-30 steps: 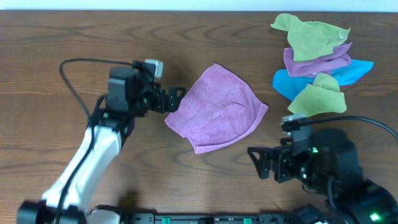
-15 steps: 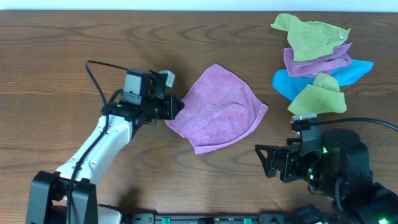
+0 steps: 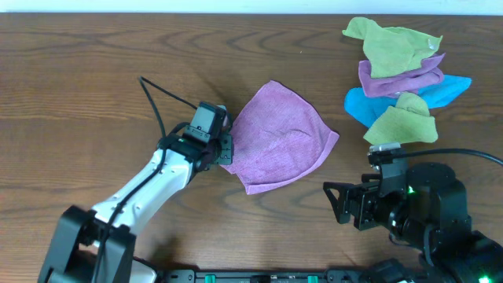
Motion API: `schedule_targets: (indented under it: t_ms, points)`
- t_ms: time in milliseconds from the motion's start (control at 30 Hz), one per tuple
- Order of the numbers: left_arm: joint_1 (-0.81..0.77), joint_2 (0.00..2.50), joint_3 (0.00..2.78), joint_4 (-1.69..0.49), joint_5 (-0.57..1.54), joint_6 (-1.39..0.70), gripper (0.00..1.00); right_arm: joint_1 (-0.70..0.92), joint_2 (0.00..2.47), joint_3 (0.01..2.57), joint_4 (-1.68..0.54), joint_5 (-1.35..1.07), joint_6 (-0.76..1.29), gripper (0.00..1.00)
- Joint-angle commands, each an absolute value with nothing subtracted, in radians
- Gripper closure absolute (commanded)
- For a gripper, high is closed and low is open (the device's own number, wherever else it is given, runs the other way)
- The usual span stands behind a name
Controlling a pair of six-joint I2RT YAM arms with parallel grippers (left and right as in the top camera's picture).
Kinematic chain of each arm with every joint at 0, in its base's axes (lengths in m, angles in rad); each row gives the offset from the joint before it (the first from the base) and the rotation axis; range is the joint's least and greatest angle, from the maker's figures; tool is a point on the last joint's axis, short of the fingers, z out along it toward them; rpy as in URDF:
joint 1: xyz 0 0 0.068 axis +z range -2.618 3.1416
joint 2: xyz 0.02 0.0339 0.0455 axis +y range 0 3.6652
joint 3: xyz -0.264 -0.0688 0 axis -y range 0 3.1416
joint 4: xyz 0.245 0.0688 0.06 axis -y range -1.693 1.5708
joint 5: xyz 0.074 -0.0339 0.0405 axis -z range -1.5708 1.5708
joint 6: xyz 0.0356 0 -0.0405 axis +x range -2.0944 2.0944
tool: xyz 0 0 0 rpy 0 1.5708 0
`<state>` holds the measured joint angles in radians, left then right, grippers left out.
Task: Fold the cloth
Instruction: 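Move both grippers to opposite edges of the purple cloth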
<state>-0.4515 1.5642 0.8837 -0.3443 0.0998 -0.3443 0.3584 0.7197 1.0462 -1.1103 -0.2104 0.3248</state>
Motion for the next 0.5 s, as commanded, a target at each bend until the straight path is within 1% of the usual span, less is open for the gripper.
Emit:
schedule_targets:
  t_ms: [0, 467]
  points:
    - [-0.453, 1.619, 0.897, -0.335, 0.014, -0.381, 0.94, 0.350, 0.718, 1.061, -1.111, -0.218, 0.302, 0.13]
    - [-0.453, 1.754, 0.897, -0.259, 0.011, -0.382, 0.94, 0.350, 0.720, 1.061, -1.117, -0.214, 0.298, 0.13]
